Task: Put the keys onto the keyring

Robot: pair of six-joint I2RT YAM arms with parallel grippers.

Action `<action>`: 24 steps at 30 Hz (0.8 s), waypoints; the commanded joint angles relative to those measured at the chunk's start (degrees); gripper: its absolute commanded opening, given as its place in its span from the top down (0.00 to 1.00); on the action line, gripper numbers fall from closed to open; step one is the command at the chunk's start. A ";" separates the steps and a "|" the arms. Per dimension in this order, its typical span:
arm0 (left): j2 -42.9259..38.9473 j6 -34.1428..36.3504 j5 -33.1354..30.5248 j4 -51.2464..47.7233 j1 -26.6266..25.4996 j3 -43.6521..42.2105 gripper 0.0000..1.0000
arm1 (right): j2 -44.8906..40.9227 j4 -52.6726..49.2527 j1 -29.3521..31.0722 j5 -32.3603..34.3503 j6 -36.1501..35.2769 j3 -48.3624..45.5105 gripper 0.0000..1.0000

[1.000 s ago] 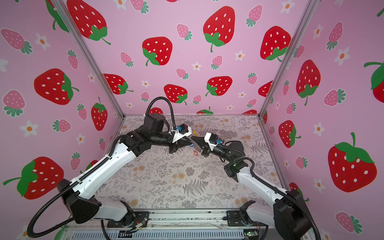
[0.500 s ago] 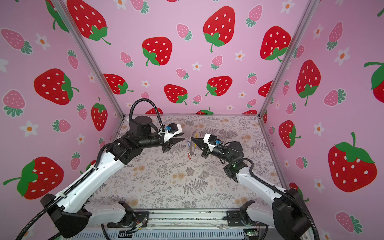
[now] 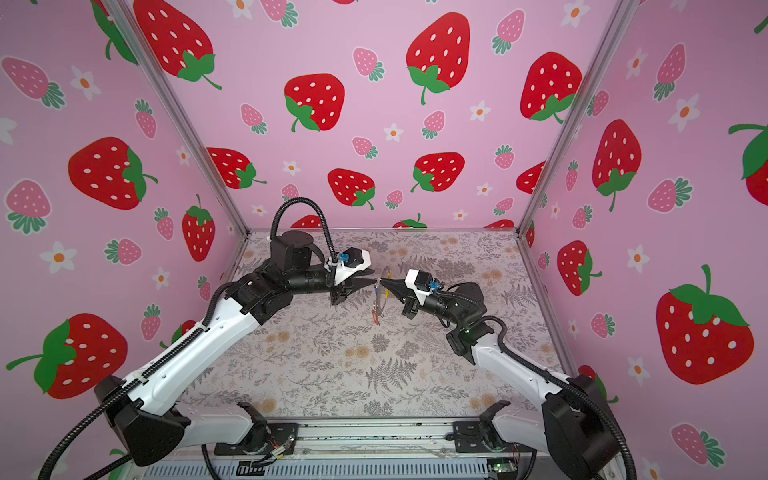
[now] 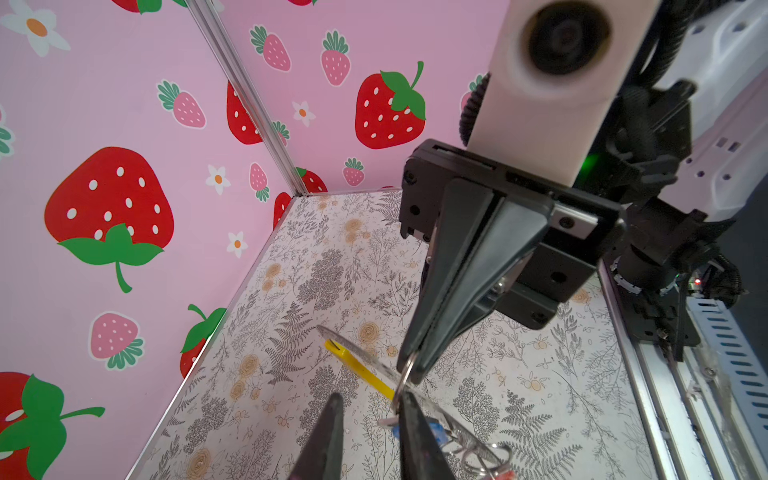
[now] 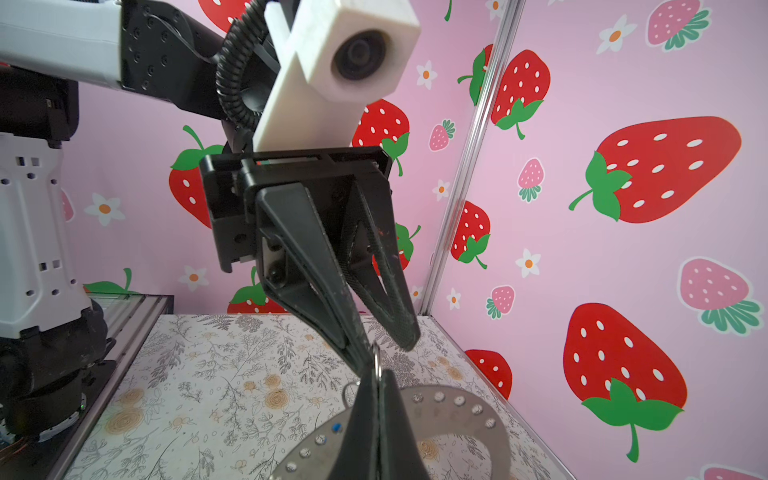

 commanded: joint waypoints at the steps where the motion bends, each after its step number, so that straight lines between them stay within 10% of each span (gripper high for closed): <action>1: -0.16 1.04 2.81 0.02 0.08 2.24 0.76 | 0.00 2.02 0.03 -1.41 0.81 1.63 1.00; 15: 1.24 4.13 6.20 -5.18 0.09 5.43 1.00 | -0.27 1.22 0.10 -0.96 0.26 1.92 0.96; 24: 3.70 10.31 -2.81 -16.94 -1.32 12.58 1.00 | -4.51 -22.65 0.10 6.00 -15.76 7.02 0.68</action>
